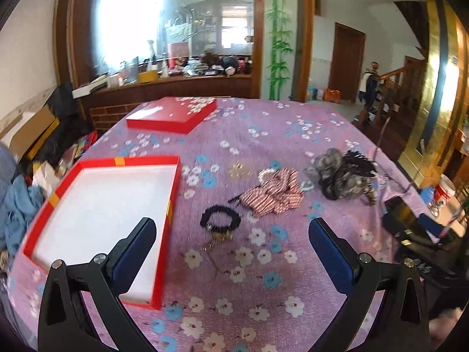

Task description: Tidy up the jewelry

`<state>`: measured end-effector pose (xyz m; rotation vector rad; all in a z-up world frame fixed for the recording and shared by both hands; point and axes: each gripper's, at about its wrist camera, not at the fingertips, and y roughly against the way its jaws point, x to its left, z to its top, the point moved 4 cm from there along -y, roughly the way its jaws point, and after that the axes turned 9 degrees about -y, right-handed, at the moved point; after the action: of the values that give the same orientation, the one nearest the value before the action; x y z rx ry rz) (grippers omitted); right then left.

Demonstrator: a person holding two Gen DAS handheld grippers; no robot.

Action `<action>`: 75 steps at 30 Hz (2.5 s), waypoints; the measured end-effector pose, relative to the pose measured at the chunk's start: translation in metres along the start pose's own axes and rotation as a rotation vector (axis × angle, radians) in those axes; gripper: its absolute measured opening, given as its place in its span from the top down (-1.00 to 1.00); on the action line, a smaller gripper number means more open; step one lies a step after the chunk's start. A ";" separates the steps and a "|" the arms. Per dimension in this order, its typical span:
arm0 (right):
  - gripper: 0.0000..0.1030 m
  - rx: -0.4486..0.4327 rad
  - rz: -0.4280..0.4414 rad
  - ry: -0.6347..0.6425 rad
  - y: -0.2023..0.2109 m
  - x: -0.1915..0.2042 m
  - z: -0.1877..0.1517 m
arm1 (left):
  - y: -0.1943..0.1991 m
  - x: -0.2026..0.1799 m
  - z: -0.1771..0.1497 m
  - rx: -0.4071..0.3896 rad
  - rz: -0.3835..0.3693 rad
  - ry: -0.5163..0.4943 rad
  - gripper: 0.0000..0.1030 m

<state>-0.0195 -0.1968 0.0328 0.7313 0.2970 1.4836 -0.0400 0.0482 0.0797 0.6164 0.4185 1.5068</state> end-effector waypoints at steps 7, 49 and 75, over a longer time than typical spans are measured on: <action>-0.99 0.001 0.008 -0.011 0.002 -0.004 0.000 | 0.020 -0.011 0.041 0.040 -0.082 -0.082 -1.00; -0.99 0.084 0.080 -0.039 -0.012 -0.010 -0.001 | -0.119 -0.006 0.024 0.303 -0.200 -0.065 -0.95; -0.68 0.201 0.118 -0.059 0.001 0.004 0.067 | -0.052 -0.039 0.098 0.128 -0.305 -0.118 0.76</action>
<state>0.0206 -0.2108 0.0849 0.9658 0.3675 1.5550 0.0594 0.0003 0.1203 0.7045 0.4969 1.1543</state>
